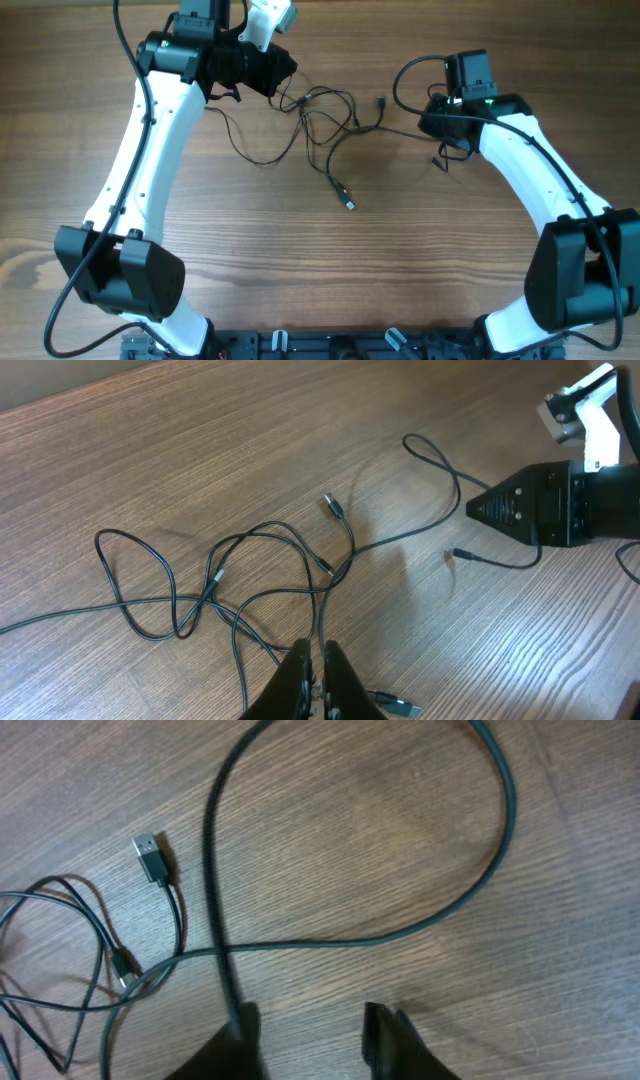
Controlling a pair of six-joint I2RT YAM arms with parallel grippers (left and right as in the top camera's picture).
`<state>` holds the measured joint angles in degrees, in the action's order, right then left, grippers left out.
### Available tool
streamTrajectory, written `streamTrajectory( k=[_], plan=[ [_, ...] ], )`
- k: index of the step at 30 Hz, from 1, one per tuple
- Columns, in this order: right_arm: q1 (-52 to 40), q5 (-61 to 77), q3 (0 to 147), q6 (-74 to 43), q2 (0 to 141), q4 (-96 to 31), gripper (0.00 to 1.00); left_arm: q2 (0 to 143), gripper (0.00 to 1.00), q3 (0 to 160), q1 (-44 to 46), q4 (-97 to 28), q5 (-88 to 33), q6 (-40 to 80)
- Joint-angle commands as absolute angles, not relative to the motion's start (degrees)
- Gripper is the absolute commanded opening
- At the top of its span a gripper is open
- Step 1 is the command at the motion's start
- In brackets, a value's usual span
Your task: Untangle cables
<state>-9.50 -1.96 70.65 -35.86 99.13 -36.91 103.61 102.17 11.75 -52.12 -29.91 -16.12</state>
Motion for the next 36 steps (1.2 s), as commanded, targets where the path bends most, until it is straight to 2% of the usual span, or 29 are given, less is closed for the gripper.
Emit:
streamTrajectory(
  k=[1,5,23,36],
  plan=[
    [-9.63,-3.2,70.81,-40.64,100.22,-38.13,0.44,102.08,0.07,102.24,11.9,-52.21,-30.68,-15.81],
    [-9.69,-3.66,70.81,-43.13,102.1,-39.07,0.48,101.69,0.07,102.24,11.9,-52.4,-31.92,-15.86],
    [-9.89,-13.98,70.81,-56.23,106.96,-38.61,0.48,98.24,0.06,102.24,11.9,-52.42,-34.09,-16.27],
    [-9.89,-14.57,70.81,-61.73,110.08,-37.08,0.49,97.17,0.06,102.24,11.9,-52.42,-34.09,-16.25]
  ],
)
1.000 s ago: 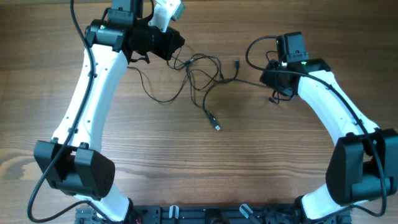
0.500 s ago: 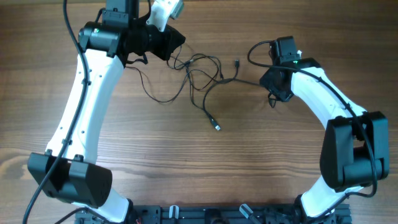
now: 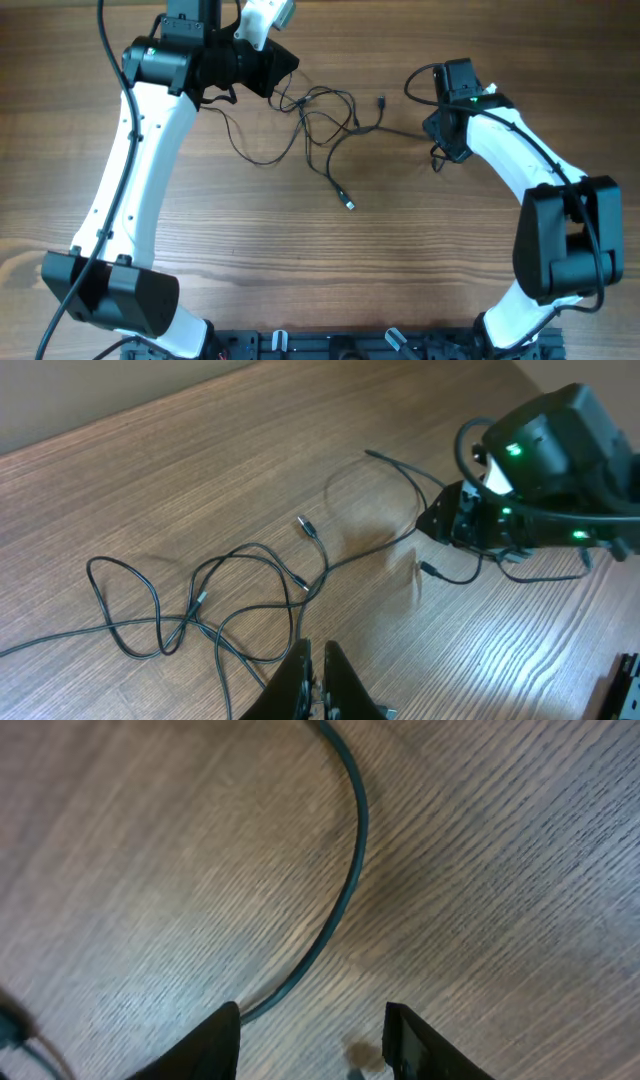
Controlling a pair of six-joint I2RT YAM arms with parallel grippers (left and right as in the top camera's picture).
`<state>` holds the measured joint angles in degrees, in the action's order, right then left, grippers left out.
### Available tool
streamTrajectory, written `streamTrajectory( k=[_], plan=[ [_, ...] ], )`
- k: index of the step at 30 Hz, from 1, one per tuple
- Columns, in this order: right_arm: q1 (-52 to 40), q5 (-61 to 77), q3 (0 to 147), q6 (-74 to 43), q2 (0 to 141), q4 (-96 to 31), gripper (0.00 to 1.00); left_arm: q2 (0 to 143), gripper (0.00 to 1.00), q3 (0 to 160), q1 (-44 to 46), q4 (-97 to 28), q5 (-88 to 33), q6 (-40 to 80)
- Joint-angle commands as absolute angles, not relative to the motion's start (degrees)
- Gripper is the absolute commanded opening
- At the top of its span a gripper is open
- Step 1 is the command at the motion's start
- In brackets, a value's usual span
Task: Untangle cables
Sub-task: 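Pull the held cable up and to the right with the right gripper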
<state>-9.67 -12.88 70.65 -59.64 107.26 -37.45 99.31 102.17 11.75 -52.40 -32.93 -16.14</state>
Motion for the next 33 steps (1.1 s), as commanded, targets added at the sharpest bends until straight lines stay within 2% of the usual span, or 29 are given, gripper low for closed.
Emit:
streamTrajectory(
  k=[1,28,29,31,33],
  plan=[
    [-9.89,-14.57,70.81,-62.02,110.41,-37.06,0.49,97.17,0.07,102.24,11.9,-52.42,-34.09,-16.25],
    [-9.04,-14.13,70.81,-63.02,114.59,-30.48,0.49,95.44,0.06,102.24,11.9,-52.42,-35.59,-17.34],
    [-9.04,-14.13,70.81,-63.0,114.65,-30.35,0.47,95.33,0.06,102.24,11.9,-52.4,-35.59,-17.41],
    [-9.04,-14.13,70.81,-62.98,114.67,-30.26,0.26,95.0,0.06,102.24,11.9,-52.4,-35.57,-17.54],
    [-9.04,-14.13,70.81,-62.98,114.67,-30.26,0.12,94.8,0.07,102.24,11.9,-52.42,-35.57,-17.54]
  ],
)
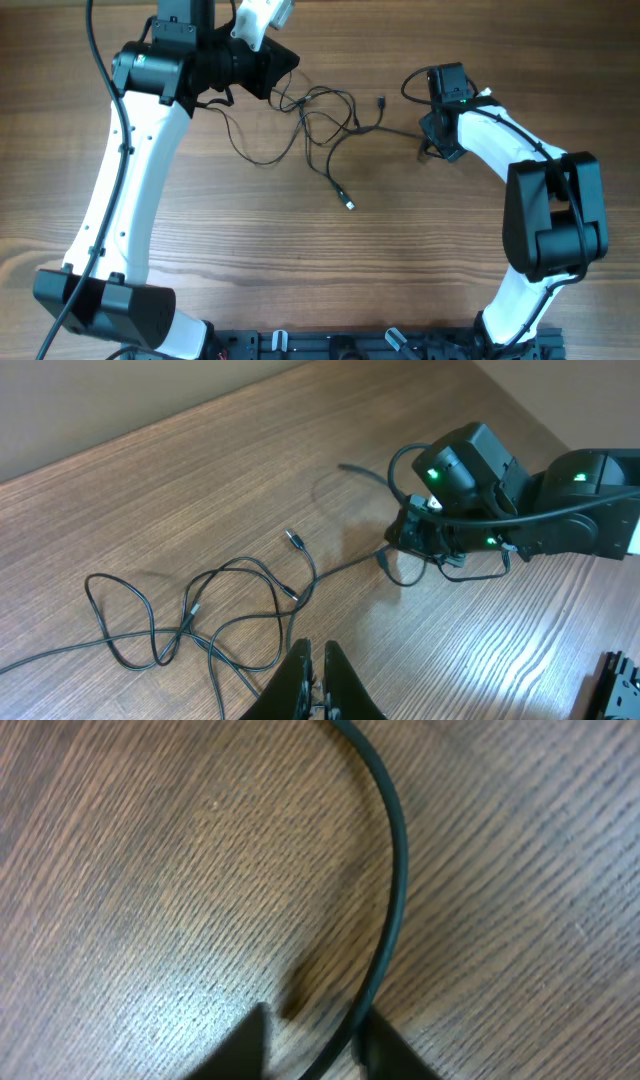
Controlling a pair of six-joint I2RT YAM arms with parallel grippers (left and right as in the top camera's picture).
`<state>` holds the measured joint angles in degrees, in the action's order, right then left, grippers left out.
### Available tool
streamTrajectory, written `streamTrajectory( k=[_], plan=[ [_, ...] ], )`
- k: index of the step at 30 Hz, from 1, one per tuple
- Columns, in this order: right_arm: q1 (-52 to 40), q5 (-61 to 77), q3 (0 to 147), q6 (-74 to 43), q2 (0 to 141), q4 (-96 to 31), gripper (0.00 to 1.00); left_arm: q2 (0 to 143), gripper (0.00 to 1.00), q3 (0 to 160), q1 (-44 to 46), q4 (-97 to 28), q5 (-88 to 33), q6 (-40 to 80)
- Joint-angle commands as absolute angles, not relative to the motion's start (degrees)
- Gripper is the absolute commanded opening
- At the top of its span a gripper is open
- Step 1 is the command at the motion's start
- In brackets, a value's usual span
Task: Untangle cables
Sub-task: 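Pull the held cable up and to the right with the right gripper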
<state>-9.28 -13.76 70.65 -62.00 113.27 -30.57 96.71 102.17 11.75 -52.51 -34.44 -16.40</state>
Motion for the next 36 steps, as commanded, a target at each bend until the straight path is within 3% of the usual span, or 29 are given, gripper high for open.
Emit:
streamTrajectory(
  k=[1,7,11,16,24,36],
  plan=[
    [-9.02,-14.13,70.81,-62.98,114.67,-30.26,0.05,94.8,0.07,102.24,11.9,-52.42,-35.59,-17.54],
    [-9.04,-13.39,70.81,-61.52,114.67,-28.01,0.04,94.7,0.08,102.24,11.9,-52.45,-35.55,-17.54],
    [-9.04,-5.19,70.83,-53.65,113.91,-16.67,0.05,94.7,0.09,102.24,11.88,-52.42,-35.29,-17.54],
    [-9.04,-0.01,71.81,-50.52,109.71,-12.38,0.05,94.7,0.2,102.24,11.88,-52.42,-34.35,-17.56],
    [-9.04,4.01,76.55,-37.54,98.08,-20.01,0.05,94.72,0.29,102.21,11.88,-52.47,-29.36,-17.56],
    [-9.04,3.97,84.53,-27.42,82.37,-32.62,0.04,94.72,0.28,102.21,11.9,-53.25,-29.06,-17.52]
  ],
)
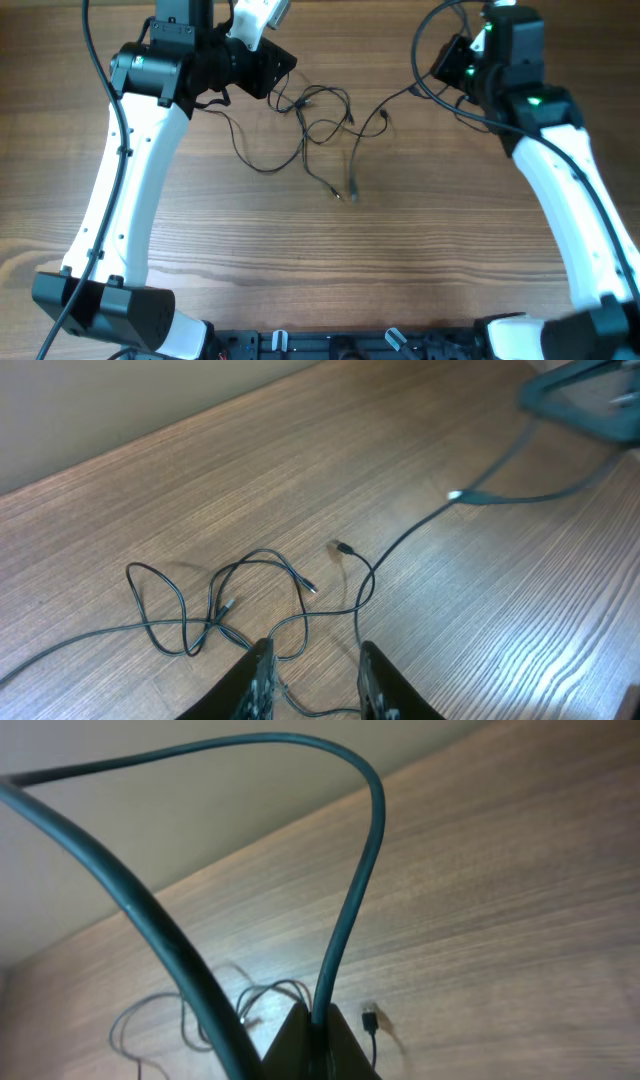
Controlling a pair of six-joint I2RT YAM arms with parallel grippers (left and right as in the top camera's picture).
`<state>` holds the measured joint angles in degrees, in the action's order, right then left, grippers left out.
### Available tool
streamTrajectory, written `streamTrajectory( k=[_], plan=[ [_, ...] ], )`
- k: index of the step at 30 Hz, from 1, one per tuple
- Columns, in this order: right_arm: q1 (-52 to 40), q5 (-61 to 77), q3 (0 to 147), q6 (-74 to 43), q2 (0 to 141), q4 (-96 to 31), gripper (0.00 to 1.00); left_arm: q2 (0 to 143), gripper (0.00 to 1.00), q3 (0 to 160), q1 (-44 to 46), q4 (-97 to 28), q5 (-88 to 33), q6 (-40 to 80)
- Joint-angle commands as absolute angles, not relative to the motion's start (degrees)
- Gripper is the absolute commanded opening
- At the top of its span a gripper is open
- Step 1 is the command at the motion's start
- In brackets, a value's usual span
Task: Untangle cables
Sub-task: 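Pull the held cable up and to the right with the right gripper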
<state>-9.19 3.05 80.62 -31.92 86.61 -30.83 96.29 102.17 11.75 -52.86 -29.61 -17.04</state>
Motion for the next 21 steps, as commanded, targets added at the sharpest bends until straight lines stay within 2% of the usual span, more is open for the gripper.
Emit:
streamTrajectory(
  k=[1,7,21],
  plan=[
    [-9.04,3.97,85.6,-26.94,81.43,-33.34,0.05,94.72,0.28,102.21,11.9,-53.41,-29.06,-17.52],
    [-9.02,2.59,92.4,-24.67,77.06,-37.87,0.04,94.72,0.27,102.21,11.9,-54.08,-29.06,-17.52],
    [-9.04,-9.08,110.13,-16.78,76.58,-60.47,0.04,94.72,0.23,102.21,11.9,-55.72,-29.04,-17.54]
  ],
)
